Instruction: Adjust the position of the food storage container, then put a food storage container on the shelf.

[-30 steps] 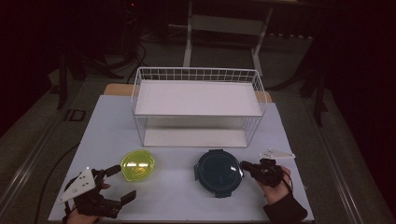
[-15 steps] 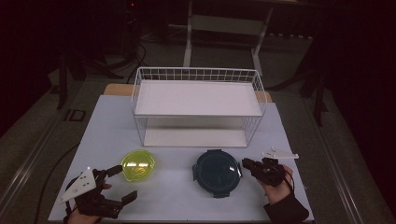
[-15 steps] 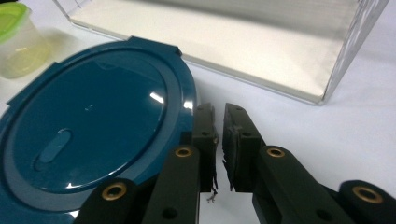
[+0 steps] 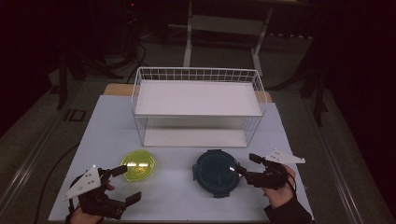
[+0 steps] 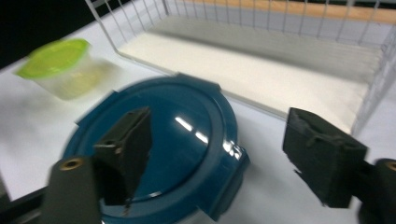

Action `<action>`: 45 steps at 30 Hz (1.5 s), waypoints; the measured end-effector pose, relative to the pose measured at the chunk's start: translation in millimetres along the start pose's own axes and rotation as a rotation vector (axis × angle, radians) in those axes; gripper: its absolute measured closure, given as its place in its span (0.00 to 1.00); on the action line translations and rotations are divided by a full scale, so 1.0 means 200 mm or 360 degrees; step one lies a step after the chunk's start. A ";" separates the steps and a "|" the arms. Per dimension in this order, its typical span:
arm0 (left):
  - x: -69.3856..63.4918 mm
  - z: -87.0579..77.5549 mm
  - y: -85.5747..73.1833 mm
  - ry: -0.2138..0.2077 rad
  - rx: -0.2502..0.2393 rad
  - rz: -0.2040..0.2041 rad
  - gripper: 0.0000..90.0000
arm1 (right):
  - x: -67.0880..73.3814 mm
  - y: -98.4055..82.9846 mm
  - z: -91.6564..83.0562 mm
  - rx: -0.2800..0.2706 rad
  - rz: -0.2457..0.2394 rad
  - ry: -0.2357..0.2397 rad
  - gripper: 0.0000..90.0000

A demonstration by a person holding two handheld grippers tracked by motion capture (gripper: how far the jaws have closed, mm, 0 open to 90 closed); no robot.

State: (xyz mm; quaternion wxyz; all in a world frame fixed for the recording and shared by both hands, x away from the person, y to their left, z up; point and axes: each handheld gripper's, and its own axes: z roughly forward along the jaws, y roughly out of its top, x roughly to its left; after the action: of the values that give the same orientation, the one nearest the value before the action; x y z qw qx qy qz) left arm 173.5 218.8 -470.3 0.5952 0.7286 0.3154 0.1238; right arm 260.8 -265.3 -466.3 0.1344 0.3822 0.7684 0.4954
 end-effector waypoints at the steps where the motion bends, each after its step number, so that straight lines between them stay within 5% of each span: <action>1: 0.00 0.01 0.01 -0.0008 0.0010 -0.0004 0.00 | 0.01 0.00 -0.01 -0.0006 -0.0028 -0.0002 0.18; 17: -0.05 0.23 0.17 -0.0150 0.0159 -0.0022 0.00 | 0.04 0.02 -0.09 -0.0124 -0.0149 0.0037 0.18; 33: -0.07 0.50 0.25 -0.0218 0.0296 -0.0203 0.00 | 0.11 0.07 -0.13 -0.0202 -0.0284 -0.0036 0.15; 38: -0.06 0.59 0.24 -0.0224 0.0379 -0.0249 0.00 | 0.10 0.07 -0.15 -0.0181 -0.0221 -0.0001 0.15; 42: -0.03 0.68 0.22 -0.0202 0.0448 -0.0388 0.03 | 0.10 0.06 -0.14 -0.0169 -0.0208 -0.0015 0.13; 45: -0.03 0.72 0.20 -0.0253 0.0492 -0.0471 0.05 | 0.11 0.05 -0.13 -0.0170 -0.0223 -0.0048 0.12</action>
State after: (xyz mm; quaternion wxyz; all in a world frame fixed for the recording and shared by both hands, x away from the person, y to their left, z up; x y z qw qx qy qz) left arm 262.2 97.5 -468.8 0.5113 0.7643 0.3862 -0.0725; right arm 236.2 -264.9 -442.1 0.2006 0.3270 0.7636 0.5193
